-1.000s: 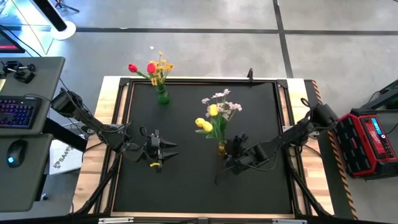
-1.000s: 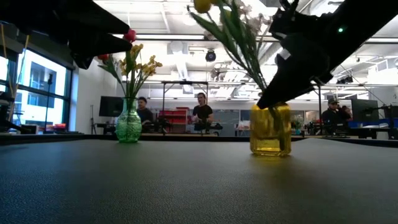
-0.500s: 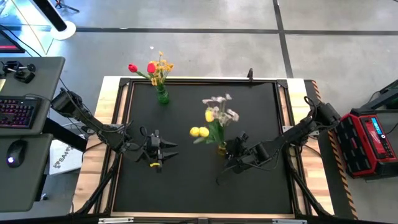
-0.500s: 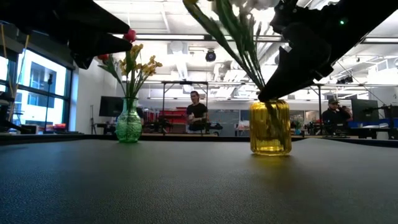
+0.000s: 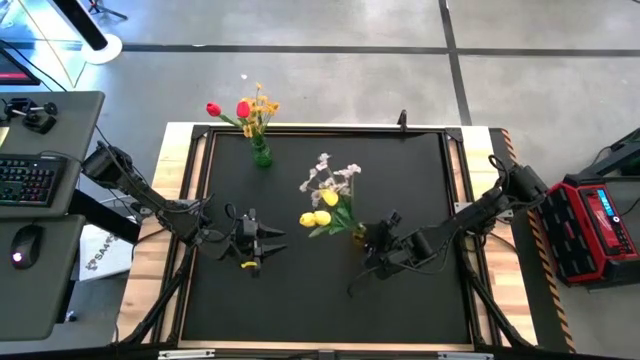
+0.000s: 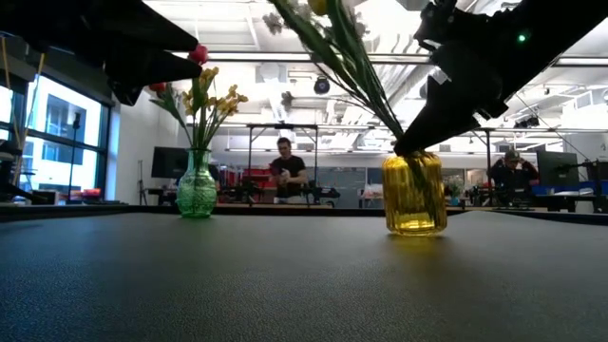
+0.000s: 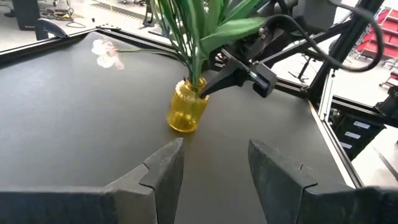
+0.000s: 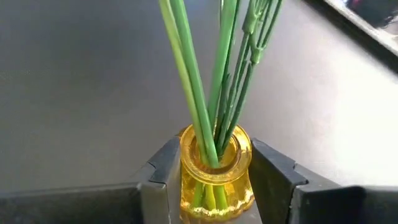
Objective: Sort flowers into vase by color
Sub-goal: Adjust the yellow vase
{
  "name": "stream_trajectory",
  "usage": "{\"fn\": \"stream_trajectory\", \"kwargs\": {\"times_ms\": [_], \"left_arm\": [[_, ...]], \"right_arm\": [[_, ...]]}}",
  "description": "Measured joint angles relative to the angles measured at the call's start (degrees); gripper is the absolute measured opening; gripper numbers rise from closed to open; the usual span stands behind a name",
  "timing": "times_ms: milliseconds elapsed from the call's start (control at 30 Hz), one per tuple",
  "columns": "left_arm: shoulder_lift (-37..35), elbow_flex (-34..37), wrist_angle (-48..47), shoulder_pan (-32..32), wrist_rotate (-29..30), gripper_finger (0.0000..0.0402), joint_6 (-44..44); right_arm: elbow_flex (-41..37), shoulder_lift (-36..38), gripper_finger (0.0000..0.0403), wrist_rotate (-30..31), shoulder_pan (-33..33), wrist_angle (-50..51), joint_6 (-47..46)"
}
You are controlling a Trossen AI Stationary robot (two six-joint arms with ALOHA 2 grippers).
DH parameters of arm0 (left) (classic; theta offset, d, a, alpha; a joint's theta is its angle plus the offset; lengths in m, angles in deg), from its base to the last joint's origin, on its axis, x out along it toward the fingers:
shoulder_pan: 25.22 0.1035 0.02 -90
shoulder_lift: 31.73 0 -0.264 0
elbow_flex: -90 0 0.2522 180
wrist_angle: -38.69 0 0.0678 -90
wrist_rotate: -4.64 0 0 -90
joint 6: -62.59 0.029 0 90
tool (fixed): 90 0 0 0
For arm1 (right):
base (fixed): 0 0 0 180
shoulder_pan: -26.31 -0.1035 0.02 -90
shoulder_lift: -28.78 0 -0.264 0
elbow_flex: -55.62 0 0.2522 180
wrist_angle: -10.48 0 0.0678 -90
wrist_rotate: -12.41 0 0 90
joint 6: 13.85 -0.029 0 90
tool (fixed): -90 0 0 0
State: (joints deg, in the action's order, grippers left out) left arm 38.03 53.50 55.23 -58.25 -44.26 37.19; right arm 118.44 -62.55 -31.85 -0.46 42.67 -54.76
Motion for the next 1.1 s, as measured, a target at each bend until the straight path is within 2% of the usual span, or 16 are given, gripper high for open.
{"fn": "stream_trajectory", "kwargs": {"times_ms": [200,333,533,767,933,1100], "left_arm": [[0.00,0.00,-0.01,0.00,-0.41,0.0168,-0.01],[0.00,0.00,-0.03,-0.02,-0.57,0.0168,0.01],[0.00,0.00,-0.01,-0.02,-0.57,0.0168,0.03],[0.00,0.00,0.01,-0.02,-0.57,0.0168,-0.03],[0.00,0.00,0.03,0.00,0.15,0.0168,0.01],[0.00,0.00,-0.01,0.04,0.63,0.0168,0.03]], "right_arm": [[-0.08,1.31,0.0127,3.93,0.00,10.46,-4.99],[-2.74,6.47,0.0126,5.55,0.61,16.47,-9.63],[-15.81,21.05,0.0126,5.80,5.26,8.34,-9.10],[-26.47,35.77,0.0126,5.12,17.08,-1.49,0.19],[-28.16,40.69,0.0126,0.70,26.97,-2.42,6.52],[-28.26,40.70,0.0126,-7.39,34.37,-4.69,12.00]]}}
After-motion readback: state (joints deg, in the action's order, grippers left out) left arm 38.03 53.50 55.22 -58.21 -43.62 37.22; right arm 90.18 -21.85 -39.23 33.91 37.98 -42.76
